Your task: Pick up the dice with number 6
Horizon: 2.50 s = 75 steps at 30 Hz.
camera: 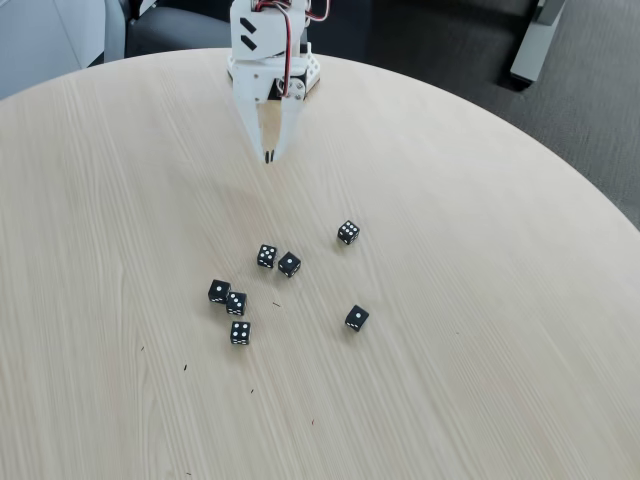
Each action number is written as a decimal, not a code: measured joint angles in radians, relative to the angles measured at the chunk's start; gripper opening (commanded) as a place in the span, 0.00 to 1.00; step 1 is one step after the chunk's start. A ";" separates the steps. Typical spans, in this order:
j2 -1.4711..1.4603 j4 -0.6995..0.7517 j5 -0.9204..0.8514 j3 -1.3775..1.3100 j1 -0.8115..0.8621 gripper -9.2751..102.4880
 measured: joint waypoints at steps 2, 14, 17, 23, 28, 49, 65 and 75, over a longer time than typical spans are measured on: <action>0.000 0.000 0.000 0.000 0.000 0.09; 0.000 0.000 0.000 0.000 0.000 0.09; 0.000 0.000 0.000 0.000 0.000 0.09; 0.000 0.000 0.000 0.000 0.000 0.09; 0.000 0.000 0.000 0.000 0.000 0.09; 0.000 0.000 -0.006 0.000 0.000 0.10; -0.003 0.000 0.009 0.000 0.000 0.08; -0.222 0.000 0.089 -0.123 -0.002 0.14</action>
